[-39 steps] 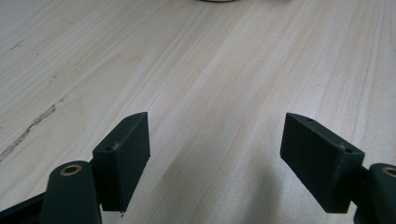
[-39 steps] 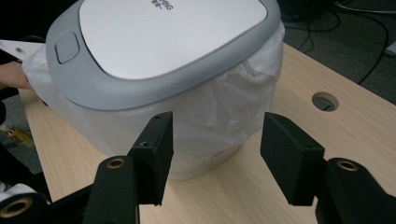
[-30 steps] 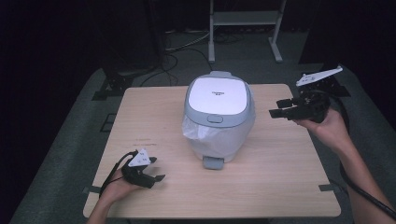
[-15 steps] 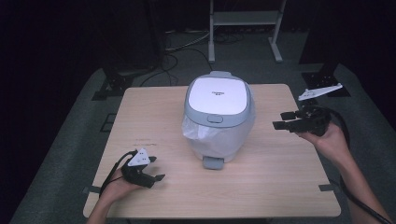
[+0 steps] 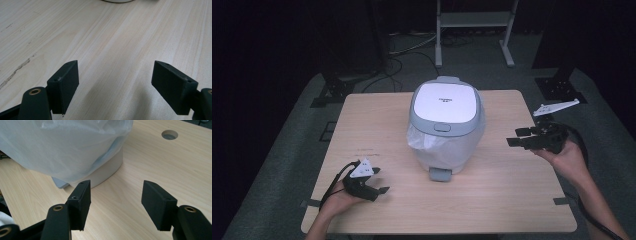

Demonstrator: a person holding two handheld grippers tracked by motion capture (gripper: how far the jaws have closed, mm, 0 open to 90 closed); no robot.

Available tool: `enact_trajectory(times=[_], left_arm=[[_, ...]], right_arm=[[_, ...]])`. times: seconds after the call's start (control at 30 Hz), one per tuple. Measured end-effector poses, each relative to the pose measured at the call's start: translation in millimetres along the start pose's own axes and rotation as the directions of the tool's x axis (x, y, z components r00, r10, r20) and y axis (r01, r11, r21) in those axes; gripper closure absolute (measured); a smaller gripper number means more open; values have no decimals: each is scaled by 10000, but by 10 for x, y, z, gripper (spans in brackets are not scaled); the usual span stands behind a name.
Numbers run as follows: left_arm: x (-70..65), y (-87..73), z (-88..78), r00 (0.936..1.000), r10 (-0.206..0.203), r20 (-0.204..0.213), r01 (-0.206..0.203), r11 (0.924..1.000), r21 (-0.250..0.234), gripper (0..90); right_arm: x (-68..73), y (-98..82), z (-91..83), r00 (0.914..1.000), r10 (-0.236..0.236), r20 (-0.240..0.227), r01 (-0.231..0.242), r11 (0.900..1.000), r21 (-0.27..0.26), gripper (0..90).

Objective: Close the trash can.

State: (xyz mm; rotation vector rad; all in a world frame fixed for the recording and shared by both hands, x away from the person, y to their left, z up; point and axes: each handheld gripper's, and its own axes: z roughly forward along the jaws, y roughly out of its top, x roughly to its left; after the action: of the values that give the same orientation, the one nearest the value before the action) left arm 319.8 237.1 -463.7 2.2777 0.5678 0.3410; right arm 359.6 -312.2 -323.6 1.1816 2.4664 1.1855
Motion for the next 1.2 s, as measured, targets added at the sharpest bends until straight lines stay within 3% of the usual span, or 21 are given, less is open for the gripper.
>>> enact_trajectory(times=[1.2], left_arm=[[-1,9,30,10000,19,71,-19,10000,37,208]], right_arm=[[-3,-617,209,9984,557,-87,-556,9984,67,384]])
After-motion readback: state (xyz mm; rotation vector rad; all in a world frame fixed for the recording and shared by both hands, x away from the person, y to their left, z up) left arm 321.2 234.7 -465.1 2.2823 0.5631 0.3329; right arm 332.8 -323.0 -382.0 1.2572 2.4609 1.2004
